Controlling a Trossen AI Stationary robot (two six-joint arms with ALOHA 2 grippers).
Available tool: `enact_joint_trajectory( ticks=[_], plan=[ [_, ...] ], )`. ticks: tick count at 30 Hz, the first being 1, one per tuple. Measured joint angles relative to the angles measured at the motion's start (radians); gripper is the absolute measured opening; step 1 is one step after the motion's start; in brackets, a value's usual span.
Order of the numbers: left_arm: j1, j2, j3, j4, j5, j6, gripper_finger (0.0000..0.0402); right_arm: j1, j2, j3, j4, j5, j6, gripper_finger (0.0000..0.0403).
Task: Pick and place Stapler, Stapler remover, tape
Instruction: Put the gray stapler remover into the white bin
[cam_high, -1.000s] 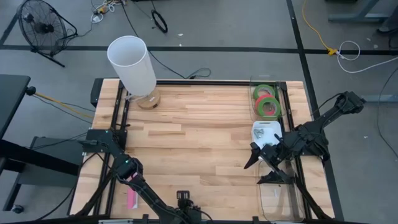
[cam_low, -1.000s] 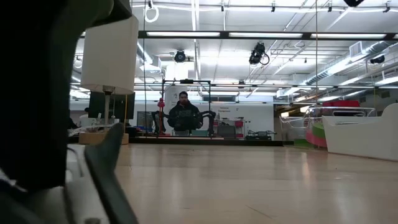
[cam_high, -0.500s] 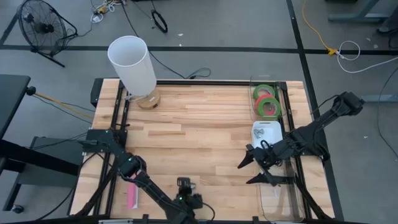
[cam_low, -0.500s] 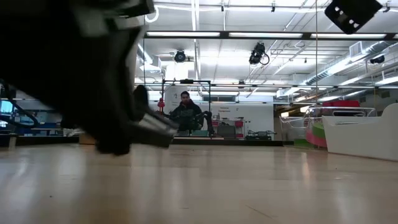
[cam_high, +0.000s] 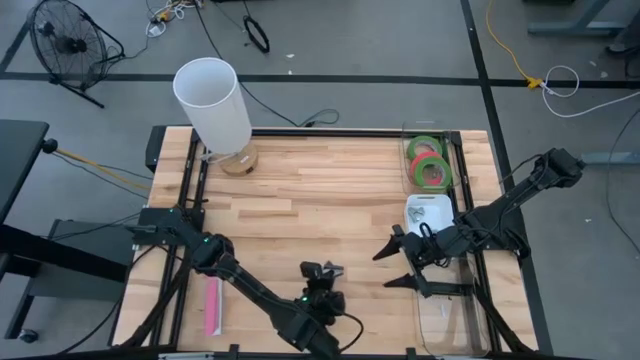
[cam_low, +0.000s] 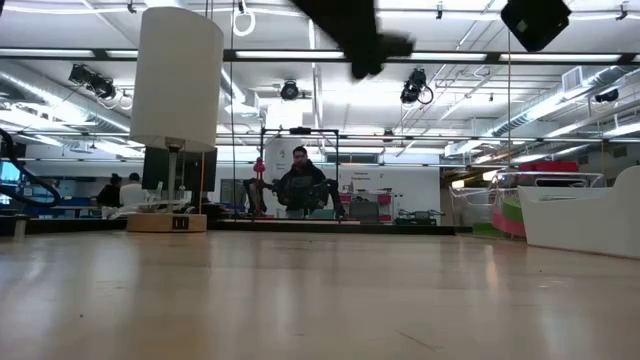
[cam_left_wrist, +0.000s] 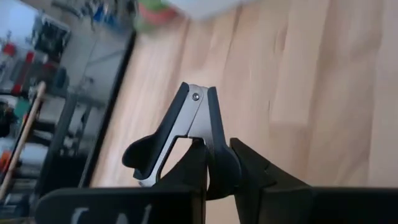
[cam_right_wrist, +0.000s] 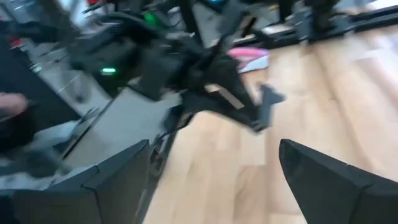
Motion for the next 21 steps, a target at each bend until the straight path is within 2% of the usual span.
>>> enact_joint_trajectory(
  ticks=[4, 10, 14, 21],
  plan=[
    [0.011, -0.024, 0.000, 0.158, -0.050, 0.170, 0.0043, 0.000, 0.000, 0.000, 0.026, 0.064, 0.000, 0.0355],
    [0.041, -0.034, 0.017, 0.399, -0.113, 0.473, 0.0043, 0.000, 0.000, 0.000, 0.062, 0.065, 0.000, 0.0355],
    [0.069, -0.035, 0.024, 0.512, -0.146, 0.615, 0.0043, 0.000, 0.004, 0.000, 0.073, 0.065, 0.001, 0.0355],
    [0.105, -0.040, 0.025, 0.576, -0.145, 0.699, 0.0043, 0.000, 0.020, 0.001, 0.072, 0.114, 0.000, 0.0352]
  ],
)
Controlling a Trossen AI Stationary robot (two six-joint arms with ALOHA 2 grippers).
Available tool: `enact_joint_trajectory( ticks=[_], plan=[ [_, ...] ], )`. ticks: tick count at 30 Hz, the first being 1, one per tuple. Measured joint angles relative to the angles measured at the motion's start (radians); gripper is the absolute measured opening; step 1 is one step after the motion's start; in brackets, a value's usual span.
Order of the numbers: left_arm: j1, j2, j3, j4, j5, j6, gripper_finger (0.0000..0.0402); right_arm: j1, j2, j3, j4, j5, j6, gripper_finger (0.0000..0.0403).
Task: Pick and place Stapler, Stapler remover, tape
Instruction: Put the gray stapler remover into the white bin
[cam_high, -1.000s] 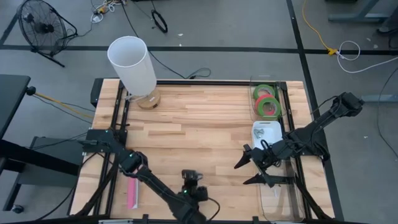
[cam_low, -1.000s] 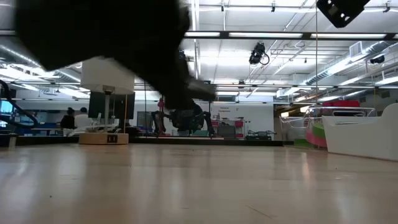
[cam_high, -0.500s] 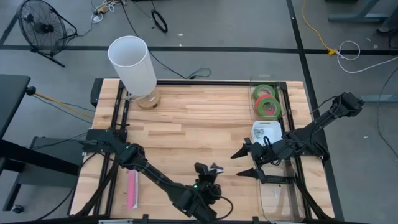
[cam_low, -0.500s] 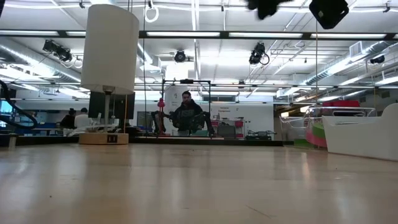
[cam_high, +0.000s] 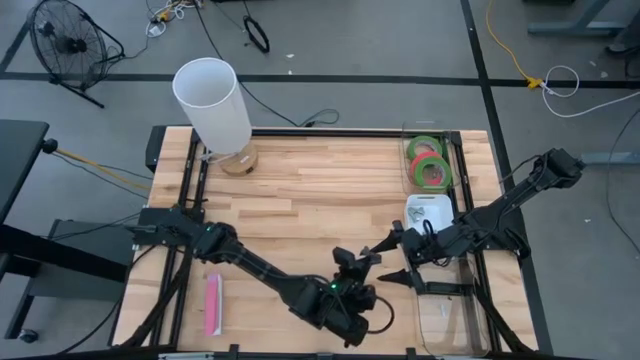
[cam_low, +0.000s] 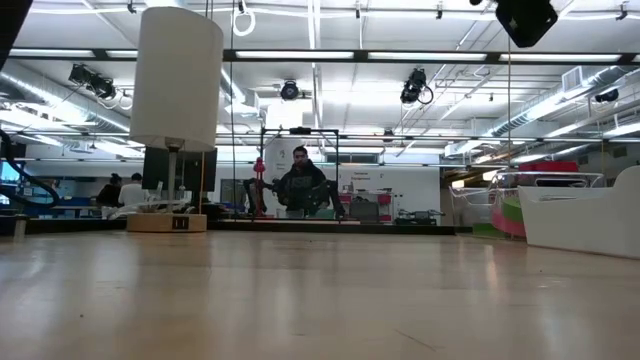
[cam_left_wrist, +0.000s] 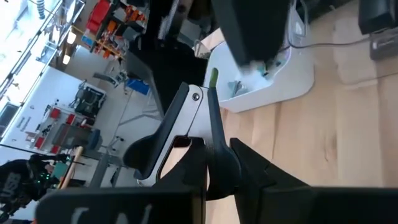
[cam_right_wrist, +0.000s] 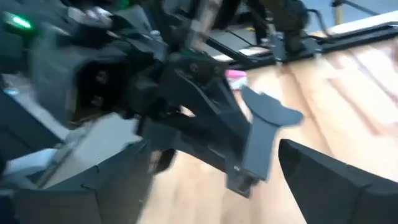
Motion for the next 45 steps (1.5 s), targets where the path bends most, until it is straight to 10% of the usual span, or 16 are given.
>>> enact_joint_trajectory(
  ticks=[6, 15, 45],
  plan=[
    [0.009, 0.000, 0.000, 0.000, 0.001, 0.001, 0.0043, 0.000, 0.005, 0.000, -0.002, 0.073, -0.005, 0.0281],
    [0.006, 0.000, -0.001, -0.016, -0.026, 0.017, 0.0043, -0.013, 0.004, 0.000, -0.005, 0.078, -0.013, 0.0027],
    [-0.037, -0.006, 0.000, 0.059, -0.257, 0.147, 0.0102, -0.027, -0.130, -0.001, -0.114, 0.097, -0.085, 0.0027]
  ],
)
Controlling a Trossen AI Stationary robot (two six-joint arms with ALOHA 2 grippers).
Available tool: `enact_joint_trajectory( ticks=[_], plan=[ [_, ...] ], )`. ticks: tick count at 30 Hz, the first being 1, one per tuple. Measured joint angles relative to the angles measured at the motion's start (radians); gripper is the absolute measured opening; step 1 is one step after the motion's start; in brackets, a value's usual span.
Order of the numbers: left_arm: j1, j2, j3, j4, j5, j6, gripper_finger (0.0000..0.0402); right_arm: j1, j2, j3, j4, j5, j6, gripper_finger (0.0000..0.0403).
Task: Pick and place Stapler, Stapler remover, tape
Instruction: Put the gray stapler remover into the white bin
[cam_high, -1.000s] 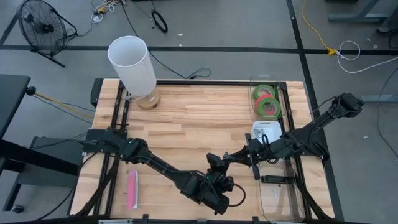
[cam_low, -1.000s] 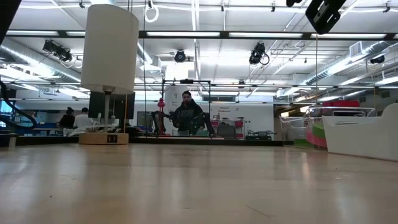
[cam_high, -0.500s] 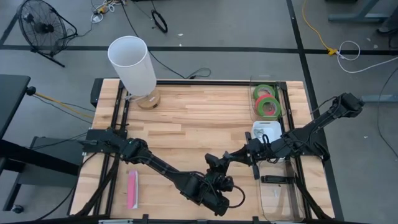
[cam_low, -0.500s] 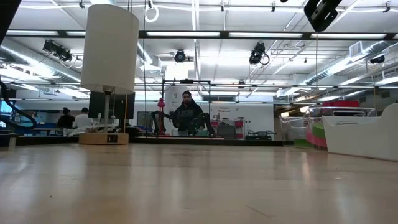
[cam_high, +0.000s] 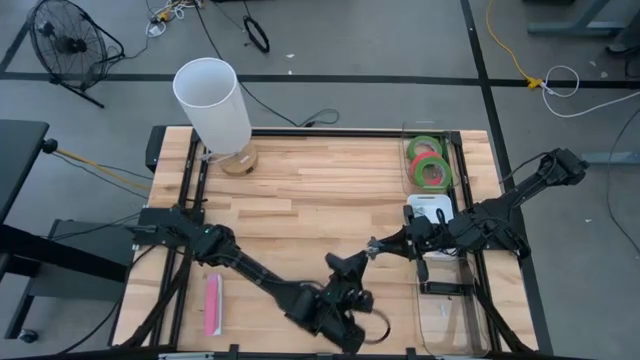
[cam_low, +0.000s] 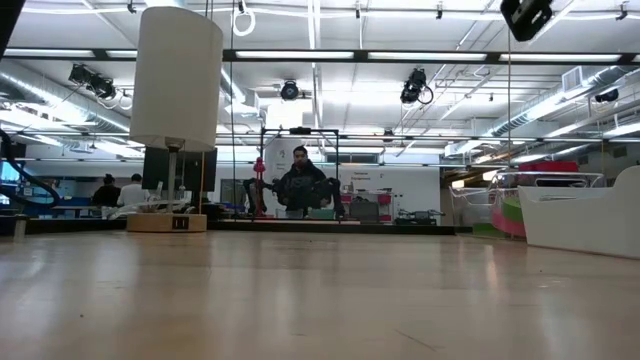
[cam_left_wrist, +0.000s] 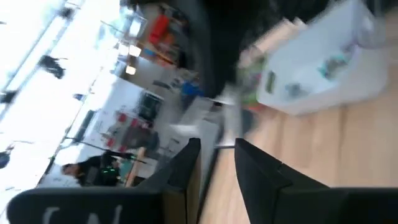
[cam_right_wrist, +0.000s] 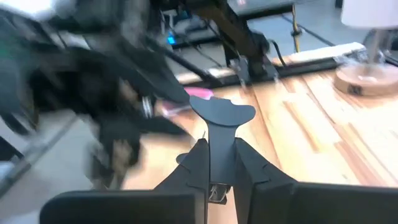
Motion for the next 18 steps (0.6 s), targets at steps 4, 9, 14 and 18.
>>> enact_joint_trajectory(
  ticks=[4, 9, 14, 18],
  plan=[
    [-0.020, -0.027, 0.005, -0.056, -0.148, -0.032, 0.0103, 0.000, -0.055, -0.003, -0.104, 0.017, 0.020, 0.0027],
    [-0.047, -0.032, 0.002, -0.085, -0.155, -0.052, 0.0103, 0.000, -0.156, -0.003, -0.268, 0.063, 0.085, 0.0027],
    [-0.088, -0.037, 0.002, -0.192, -0.152, -0.138, 0.0103, 0.000, -0.280, 0.000, -0.497, 0.099, 0.176, 0.0027],
    [-0.116, -0.036, 0.002, -0.396, -0.106, -0.374, 0.0103, -0.001, -0.376, 0.013, -0.774, 0.171, 0.315, 0.0027]
  ],
)
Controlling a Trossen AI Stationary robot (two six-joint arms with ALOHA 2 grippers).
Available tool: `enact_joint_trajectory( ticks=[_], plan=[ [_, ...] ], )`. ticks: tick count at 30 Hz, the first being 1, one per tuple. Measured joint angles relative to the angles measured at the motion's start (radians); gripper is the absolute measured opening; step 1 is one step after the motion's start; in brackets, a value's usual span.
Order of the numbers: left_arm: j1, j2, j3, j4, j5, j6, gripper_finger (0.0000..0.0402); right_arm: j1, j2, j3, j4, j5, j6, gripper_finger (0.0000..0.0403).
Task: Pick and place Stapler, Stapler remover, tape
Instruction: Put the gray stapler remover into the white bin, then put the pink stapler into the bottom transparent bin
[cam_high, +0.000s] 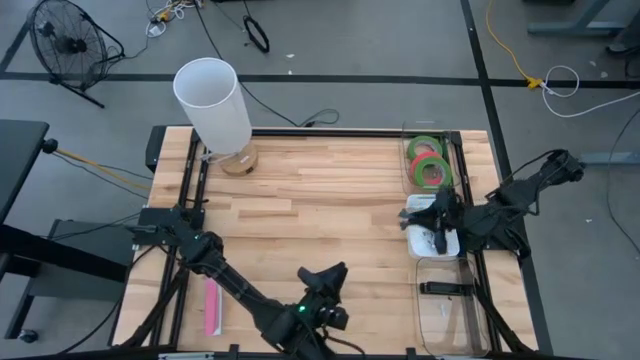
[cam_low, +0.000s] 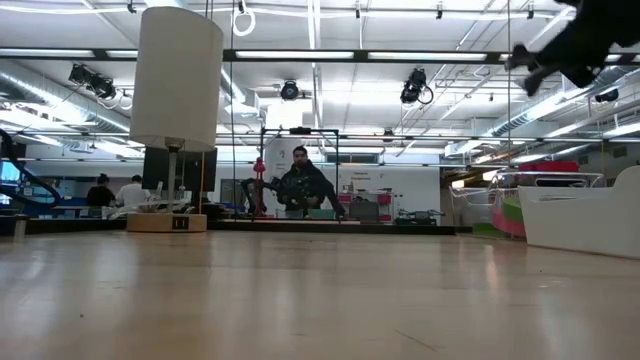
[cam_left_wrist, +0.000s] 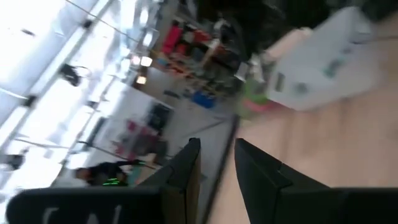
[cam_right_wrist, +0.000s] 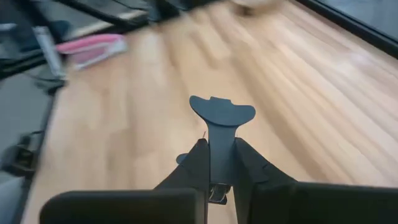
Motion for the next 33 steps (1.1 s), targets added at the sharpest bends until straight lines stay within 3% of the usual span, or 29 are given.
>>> enact_joint_trajectory(
  ticks=[5, 9, 12, 15, 24, 33],
  plan=[
    [-0.032, 0.001, 0.000, -0.269, 0.146, -0.341, 0.0103, -0.001, -0.103, 0.033, -0.284, 0.052, 0.163, 0.0027],
    [-0.039, 0.002, 0.000, -0.421, 0.368, -0.561, 0.0102, -0.001, -0.138, 0.048, -0.440, 0.047, 0.258, 0.0027],
    [-0.042, 0.002, -0.005, -0.437, 0.510, -0.618, 0.0096, -0.001, -0.140, 0.050, -0.559, 0.041, 0.341, 0.0027],
    [-0.047, 0.004, -0.006, -0.439, 0.581, -0.625, 0.0085, -0.001, -0.139, 0.050, -0.602, 0.018, 0.399, 0.0027],
    [-0.053, 0.004, -0.007, -0.439, 0.586, -0.640, 0.0049, -0.001, -0.139, 0.050, -0.578, -0.032, 0.393, 0.0030],
    [-0.052, 0.004, -0.007, -0.440, 0.589, -0.645, 0.0035, -0.001, -0.138, 0.050, -0.532, -0.102, 0.331, 0.0100]
  ],
)
